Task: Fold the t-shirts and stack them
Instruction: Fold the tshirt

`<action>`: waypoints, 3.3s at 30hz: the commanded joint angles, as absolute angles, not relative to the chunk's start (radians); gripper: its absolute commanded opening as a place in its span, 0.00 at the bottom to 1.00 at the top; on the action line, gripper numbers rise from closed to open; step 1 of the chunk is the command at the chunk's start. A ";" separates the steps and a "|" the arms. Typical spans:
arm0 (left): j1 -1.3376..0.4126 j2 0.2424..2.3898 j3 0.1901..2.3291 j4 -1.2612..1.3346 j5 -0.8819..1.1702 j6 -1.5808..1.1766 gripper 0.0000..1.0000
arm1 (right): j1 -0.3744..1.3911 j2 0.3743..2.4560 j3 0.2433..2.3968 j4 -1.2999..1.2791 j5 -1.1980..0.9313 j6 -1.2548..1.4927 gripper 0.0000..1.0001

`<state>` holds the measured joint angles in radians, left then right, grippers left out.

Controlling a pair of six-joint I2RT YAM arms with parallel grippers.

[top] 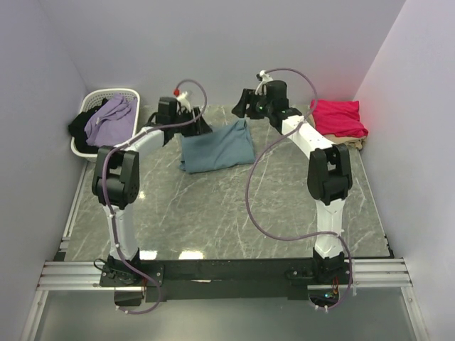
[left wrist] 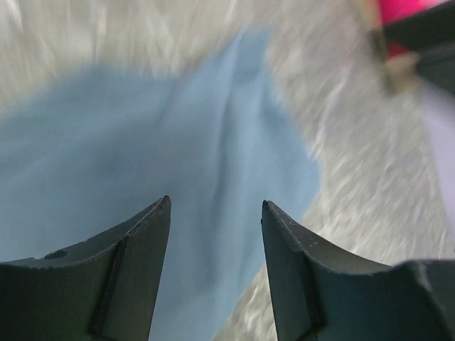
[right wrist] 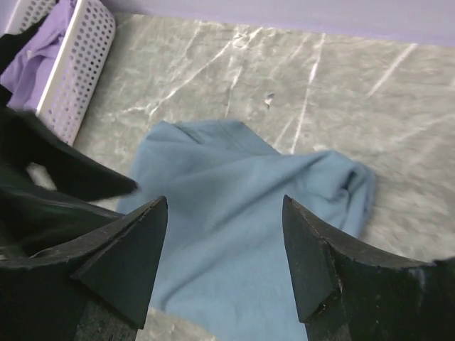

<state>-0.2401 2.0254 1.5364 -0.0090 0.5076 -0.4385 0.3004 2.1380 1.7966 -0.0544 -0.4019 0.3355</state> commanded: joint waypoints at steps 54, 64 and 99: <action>-0.201 2.218 1.720 -0.081 0.310 -0.342 0.59 | 0.341 1.973 1.302 -0.410 -0.159 0.388 0.77; -0.212 1.918 1.530 -0.060 0.200 -0.362 0.61 | 0.319 2.072 1.408 -0.328 -0.354 0.422 0.78; -0.218 1.701 0.931 0.011 0.005 -0.571 0.75 | 0.284 2.180 1.405 -0.203 -0.563 0.457 0.76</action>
<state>-0.2096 1.7779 0.9520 0.0925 0.1146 -0.5709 0.2813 2.1273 1.4212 -0.1436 -0.5892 0.4816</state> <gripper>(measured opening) 0.724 0.760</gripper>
